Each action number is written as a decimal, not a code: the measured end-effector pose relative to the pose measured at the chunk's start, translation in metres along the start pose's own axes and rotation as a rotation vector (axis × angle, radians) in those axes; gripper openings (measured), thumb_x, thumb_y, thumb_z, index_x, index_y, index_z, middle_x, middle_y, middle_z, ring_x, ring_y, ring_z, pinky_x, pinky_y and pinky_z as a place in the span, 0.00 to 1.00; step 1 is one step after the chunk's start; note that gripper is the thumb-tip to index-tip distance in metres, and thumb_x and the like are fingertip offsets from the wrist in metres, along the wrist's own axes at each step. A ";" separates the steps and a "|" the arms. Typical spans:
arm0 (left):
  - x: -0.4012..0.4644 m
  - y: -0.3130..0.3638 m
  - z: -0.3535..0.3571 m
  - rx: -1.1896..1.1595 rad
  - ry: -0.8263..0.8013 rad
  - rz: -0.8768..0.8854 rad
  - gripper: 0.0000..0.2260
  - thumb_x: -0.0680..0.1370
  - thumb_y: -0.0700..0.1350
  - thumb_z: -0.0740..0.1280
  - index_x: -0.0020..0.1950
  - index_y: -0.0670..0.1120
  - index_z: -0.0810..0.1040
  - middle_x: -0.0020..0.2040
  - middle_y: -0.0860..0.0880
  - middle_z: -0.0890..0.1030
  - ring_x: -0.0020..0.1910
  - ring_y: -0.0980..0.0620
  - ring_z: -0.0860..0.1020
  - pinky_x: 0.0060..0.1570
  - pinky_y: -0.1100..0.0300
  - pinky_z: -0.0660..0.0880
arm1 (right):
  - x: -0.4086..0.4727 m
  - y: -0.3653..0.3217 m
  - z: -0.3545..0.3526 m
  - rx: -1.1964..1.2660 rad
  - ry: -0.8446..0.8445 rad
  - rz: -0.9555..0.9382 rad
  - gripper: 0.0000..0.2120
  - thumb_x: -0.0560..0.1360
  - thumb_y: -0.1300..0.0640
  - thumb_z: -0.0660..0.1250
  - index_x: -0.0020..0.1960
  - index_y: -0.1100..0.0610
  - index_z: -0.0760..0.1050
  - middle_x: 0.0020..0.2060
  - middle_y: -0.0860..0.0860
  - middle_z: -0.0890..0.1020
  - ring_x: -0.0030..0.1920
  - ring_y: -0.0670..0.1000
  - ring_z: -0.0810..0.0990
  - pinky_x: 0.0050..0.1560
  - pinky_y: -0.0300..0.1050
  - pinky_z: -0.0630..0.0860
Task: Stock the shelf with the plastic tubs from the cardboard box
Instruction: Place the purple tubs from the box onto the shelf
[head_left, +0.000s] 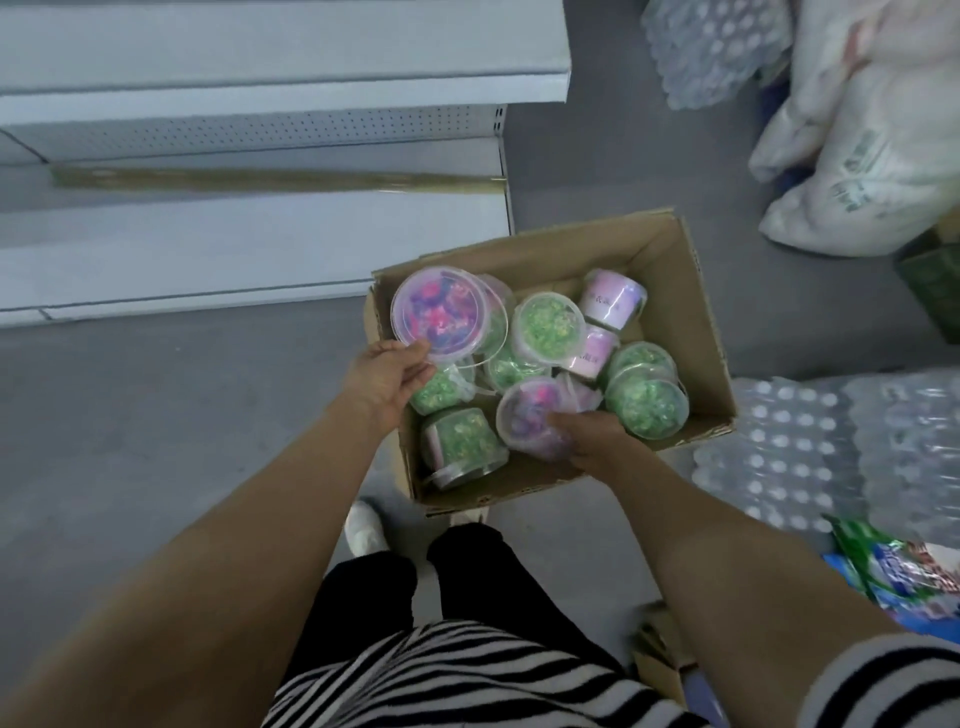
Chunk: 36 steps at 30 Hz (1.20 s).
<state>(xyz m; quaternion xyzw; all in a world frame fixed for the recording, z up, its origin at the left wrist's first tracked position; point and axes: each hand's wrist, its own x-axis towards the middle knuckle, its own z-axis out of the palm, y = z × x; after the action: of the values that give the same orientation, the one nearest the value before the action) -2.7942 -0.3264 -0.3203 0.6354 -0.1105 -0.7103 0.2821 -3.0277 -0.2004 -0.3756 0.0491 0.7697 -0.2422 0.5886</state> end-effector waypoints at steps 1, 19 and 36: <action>-0.004 0.003 -0.001 0.013 -0.002 0.000 0.11 0.74 0.36 0.72 0.48 0.43 0.71 0.42 0.45 0.80 0.39 0.53 0.80 0.38 0.62 0.81 | -0.012 -0.002 -0.002 0.074 -0.050 -0.018 0.24 0.69 0.62 0.77 0.61 0.69 0.76 0.57 0.66 0.81 0.52 0.63 0.83 0.44 0.57 0.83; -0.089 0.186 -0.146 -0.204 -0.098 0.291 0.15 0.73 0.38 0.74 0.57 0.39 0.74 0.46 0.43 0.80 0.35 0.54 0.78 0.33 0.65 0.78 | -0.217 -0.070 0.156 0.196 -0.300 -0.563 0.24 0.72 0.40 0.71 0.60 0.55 0.77 0.55 0.54 0.83 0.56 0.51 0.81 0.57 0.47 0.79; -0.178 0.440 -0.364 -0.401 -0.101 0.666 0.13 0.75 0.40 0.72 0.56 0.38 0.75 0.43 0.44 0.78 0.32 0.53 0.75 0.27 0.67 0.76 | -0.420 -0.173 0.435 0.213 -0.518 -0.869 0.29 0.71 0.40 0.72 0.63 0.58 0.73 0.55 0.61 0.79 0.58 0.57 0.80 0.55 0.48 0.80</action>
<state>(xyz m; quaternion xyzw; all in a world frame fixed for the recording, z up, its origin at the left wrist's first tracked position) -2.3220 -0.5159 -0.0048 0.4615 -0.1833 -0.6176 0.6098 -2.5792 -0.4511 -0.0129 -0.2771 0.5192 -0.5455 0.5968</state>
